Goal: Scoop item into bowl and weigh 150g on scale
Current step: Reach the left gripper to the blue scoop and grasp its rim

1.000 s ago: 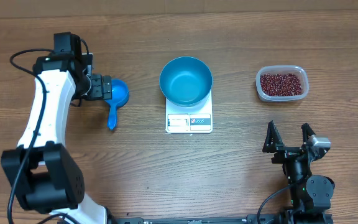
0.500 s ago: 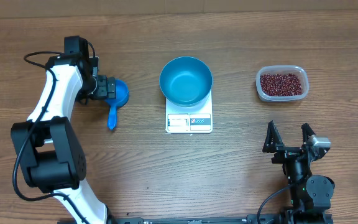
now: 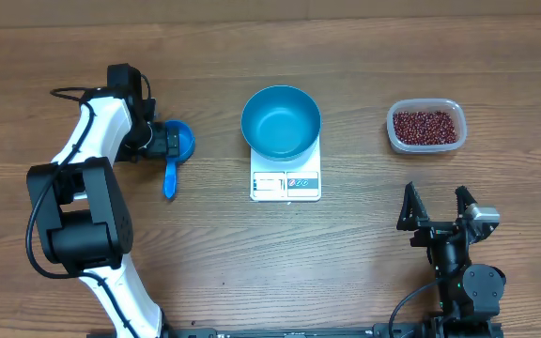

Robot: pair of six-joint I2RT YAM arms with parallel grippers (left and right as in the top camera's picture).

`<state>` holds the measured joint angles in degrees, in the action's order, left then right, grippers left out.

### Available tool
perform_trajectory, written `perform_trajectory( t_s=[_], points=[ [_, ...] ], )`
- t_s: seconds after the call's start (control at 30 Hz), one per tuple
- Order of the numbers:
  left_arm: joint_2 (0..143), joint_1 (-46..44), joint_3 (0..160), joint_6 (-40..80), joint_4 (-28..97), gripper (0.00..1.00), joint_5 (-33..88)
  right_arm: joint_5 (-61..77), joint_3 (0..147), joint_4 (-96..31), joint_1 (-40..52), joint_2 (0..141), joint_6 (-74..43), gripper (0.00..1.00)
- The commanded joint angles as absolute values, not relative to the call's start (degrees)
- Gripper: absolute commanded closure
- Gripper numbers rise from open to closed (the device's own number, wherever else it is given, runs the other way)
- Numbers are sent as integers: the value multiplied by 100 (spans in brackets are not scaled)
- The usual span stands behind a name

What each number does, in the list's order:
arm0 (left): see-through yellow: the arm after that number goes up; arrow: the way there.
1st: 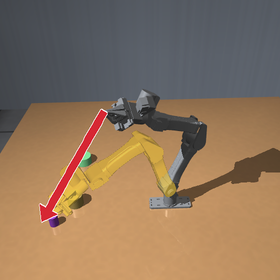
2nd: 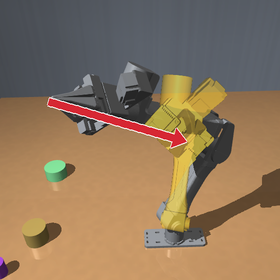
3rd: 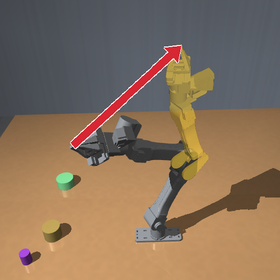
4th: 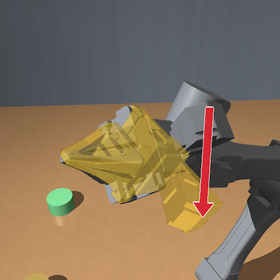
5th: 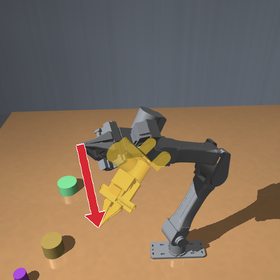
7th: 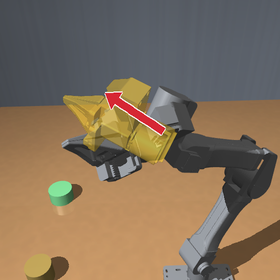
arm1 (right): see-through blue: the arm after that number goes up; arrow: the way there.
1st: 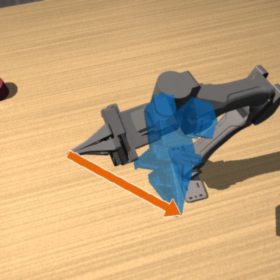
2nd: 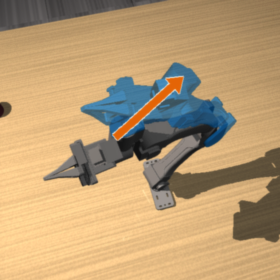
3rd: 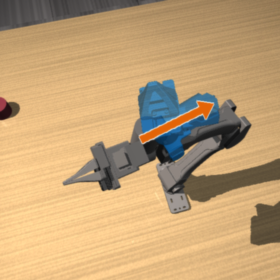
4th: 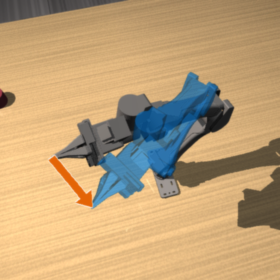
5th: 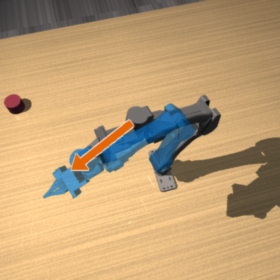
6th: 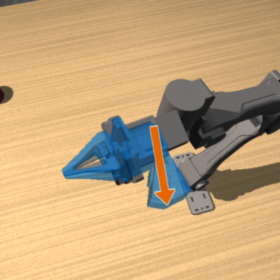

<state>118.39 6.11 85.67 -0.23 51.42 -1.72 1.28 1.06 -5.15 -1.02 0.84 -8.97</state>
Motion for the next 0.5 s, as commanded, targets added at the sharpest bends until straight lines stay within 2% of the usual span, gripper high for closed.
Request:
perform_trajectory(
  t_s=[0.0,0.1,0.17,0.23,0.27,0.33,0.47],
  points=[
    [11891,637,8705,-128,5092,0,-145,139,47,-482,-71,16,-888,0],
    [11891,635,8705,-128,5048,2,-145,139,47,-482,-71,19,-888,0],
    [11891,635,8705,-128,5019,26,-145,139,47,-482,-71,16,-888,0],
    [11891,635,8705,-128,4998,63,-145,139,47,-482,-71,16,-888,0],
    [11891,635,8705,-128,4982,76,-145,139,47,-482,-71,16,-888,0],
    [11891,635,8705,-126,4947,96,-145,139,47,-482,-71,19,-888,0],
    [11891,635,8705,-110,4901,96,-143,139,47,-482,-71,19,-888,0]
  ],
)
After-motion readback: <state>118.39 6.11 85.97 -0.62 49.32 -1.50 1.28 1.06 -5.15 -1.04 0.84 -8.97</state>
